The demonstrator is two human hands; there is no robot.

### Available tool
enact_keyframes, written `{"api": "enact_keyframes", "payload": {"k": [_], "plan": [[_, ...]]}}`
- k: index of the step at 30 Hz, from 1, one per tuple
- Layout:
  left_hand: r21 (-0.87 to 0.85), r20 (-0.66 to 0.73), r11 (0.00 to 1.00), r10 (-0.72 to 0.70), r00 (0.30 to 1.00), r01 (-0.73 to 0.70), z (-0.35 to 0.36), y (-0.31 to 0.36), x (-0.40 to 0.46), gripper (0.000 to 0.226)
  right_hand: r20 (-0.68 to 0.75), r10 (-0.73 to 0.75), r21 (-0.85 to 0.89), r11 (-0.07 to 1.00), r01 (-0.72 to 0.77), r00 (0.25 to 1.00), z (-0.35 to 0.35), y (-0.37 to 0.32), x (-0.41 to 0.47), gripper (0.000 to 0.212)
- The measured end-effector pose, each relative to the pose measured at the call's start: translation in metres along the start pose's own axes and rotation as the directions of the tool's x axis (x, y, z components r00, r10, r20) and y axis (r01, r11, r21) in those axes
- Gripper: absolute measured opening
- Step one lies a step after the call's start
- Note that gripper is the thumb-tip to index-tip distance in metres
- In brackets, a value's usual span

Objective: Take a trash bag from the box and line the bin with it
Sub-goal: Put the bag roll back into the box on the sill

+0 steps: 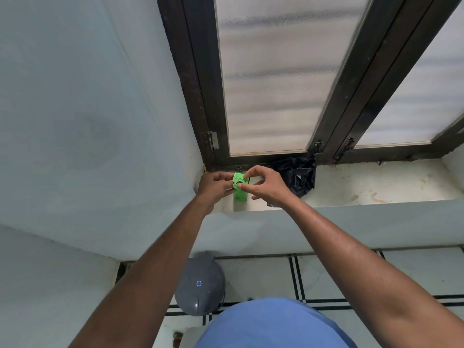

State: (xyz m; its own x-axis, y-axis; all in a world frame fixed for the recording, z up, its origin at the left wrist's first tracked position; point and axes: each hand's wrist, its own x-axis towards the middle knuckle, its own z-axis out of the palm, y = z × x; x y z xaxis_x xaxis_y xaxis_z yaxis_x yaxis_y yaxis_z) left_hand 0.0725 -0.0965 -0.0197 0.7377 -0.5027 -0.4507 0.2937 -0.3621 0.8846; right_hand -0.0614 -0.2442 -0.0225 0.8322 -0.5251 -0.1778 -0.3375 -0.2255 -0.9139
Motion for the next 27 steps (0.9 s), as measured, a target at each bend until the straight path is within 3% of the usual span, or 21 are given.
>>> {"api": "enact_keyframes", "payload": {"k": [6,8,11,15,19,24,27], "plan": [[0.005,-0.024,0.999,0.033,0.999,-0.033,0.013,-0.005,-0.013,0.037,0.073,0.020,-0.072,0.997,-0.015,0.997,-0.010,-0.007,0.006,0.038],[0.165,-0.024,0.978,0.130,0.991,-0.125,0.022,-0.016,-0.017,0.043,0.085,0.019,-0.074,0.997,-0.012,0.996,-0.013,-0.007,0.007,0.039],[0.446,0.017,0.853,0.295,0.955,-0.271,0.033,-0.032,-0.021,0.060,0.072,0.023,-0.072,0.997,-0.018,0.997,-0.013,-0.005,0.009,0.037],[0.592,-0.047,0.752,0.391,0.919,-0.290,0.043,-0.039,-0.023,0.051,0.063,0.029,-0.068,0.997,-0.025,0.998,-0.014,-0.005,0.011,0.038],[0.631,-0.059,0.725,0.402,0.914,-0.278,0.047,-0.041,-0.024,0.051,0.086,0.041,-0.040,0.998,-0.038,0.995,-0.017,-0.007,0.013,0.038],[0.610,-0.096,0.753,0.380,0.920,-0.247,0.048,-0.047,-0.022,0.090,0.114,0.079,-0.078,0.994,-0.070,0.990,-0.015,-0.007,0.018,0.041],[0.621,-0.065,0.733,0.399,0.915,-0.276,0.045,-0.049,-0.024,0.099,0.162,0.106,-0.198,0.978,-0.073,0.981,-0.017,-0.014,0.025,0.051]]}}
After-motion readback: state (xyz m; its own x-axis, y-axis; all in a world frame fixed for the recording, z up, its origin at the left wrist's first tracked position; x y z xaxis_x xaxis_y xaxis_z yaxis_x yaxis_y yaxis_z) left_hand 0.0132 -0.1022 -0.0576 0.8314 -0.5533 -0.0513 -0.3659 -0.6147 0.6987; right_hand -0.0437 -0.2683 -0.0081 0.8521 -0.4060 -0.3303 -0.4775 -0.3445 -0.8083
